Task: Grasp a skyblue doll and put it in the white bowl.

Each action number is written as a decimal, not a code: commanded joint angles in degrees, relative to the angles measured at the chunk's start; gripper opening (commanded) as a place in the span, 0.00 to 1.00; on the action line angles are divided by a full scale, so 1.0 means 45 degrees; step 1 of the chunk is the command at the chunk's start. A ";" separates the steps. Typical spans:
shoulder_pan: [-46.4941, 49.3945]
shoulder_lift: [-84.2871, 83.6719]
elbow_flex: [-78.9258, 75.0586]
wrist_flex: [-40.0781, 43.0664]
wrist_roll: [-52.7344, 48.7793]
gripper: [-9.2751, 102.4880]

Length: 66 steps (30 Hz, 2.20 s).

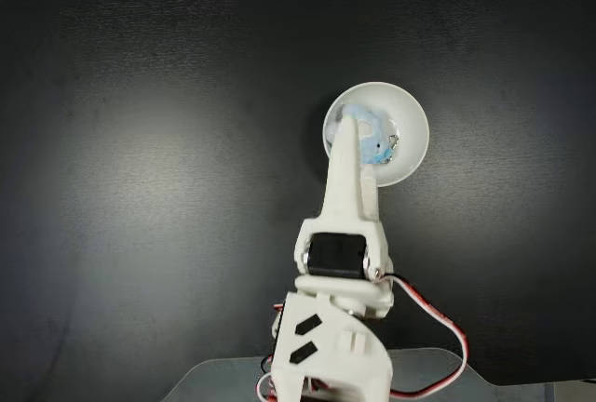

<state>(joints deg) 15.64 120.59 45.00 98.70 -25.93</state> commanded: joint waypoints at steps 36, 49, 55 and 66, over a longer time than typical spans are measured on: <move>-0.3516 1.3379 1.9570 -0.6289 0.7051 0.07; -0.2852 1.5742 2.4727 -0.6211 0.6582 0.08; -0.2852 1.5742 2.7266 -0.6113 0.6445 0.08; -0.2871 1.5723 2.7324 -0.6133 0.6426 0.08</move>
<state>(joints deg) 2.29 191.25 168.49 71.54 3.43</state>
